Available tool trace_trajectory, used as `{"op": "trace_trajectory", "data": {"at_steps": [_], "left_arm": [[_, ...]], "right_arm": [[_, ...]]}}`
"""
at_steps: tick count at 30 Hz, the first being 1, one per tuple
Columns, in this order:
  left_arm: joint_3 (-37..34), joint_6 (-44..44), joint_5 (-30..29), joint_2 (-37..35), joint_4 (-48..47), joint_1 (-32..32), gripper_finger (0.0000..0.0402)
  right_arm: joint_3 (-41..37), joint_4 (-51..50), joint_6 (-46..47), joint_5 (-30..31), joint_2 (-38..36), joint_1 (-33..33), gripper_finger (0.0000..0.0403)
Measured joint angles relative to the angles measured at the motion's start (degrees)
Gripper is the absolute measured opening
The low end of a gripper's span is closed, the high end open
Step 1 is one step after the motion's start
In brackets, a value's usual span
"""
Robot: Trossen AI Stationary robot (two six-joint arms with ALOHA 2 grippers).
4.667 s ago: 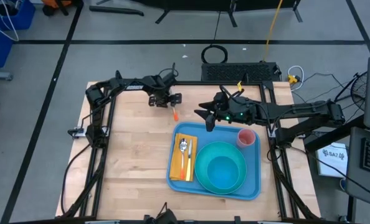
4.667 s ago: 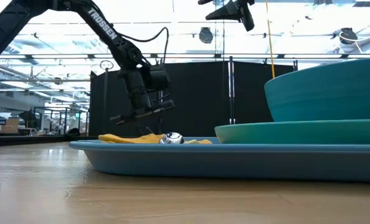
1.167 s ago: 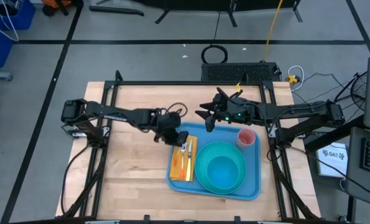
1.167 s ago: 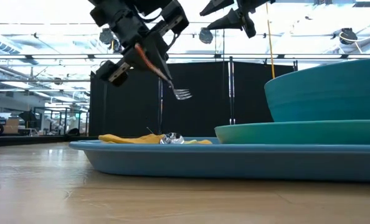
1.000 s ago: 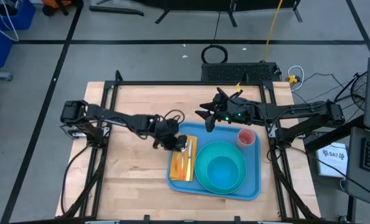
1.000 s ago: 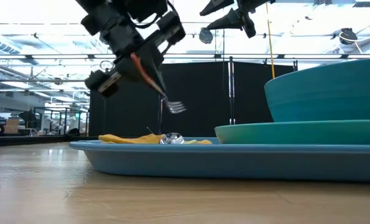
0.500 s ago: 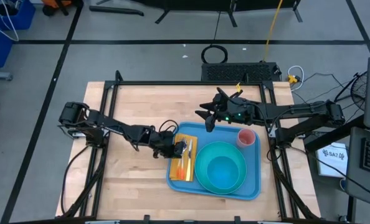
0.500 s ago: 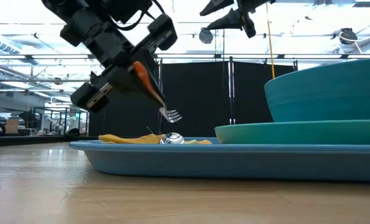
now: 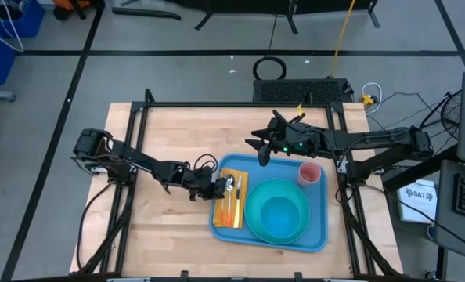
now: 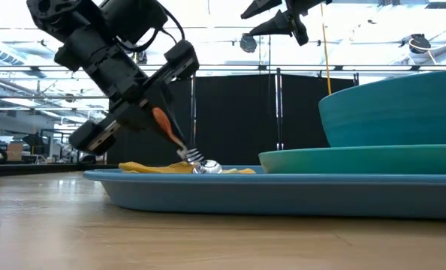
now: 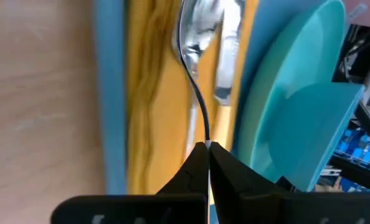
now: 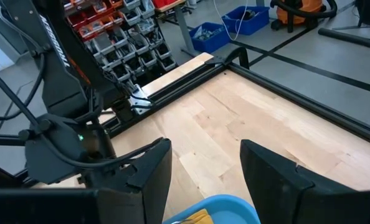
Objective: Set up tray
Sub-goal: Put the orange fork on top of the yellow napkin
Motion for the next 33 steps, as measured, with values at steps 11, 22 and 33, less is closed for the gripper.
{"op": "trace_trajectory", "data": {"at_steps": [11,22,33], "left_arm": [[-3.7,0.2,0.6,0.0,2.5,1.2,0.0000],[-3.7,4.2,2.8,0.0,3.2,2.0,0.0000],[-3.7,4.9,1.8,0.7,6.2,2.1,0.0000]], "right_arm": [[0.0,0.2,0.0,0.0,0.0,0.0,0.0180],[0.0,0.4,0.0,0.1,0.0,0.0,0.0180],[0.0,0.4,0.6,0.2,0.0,-0.7,0.0180]]}}
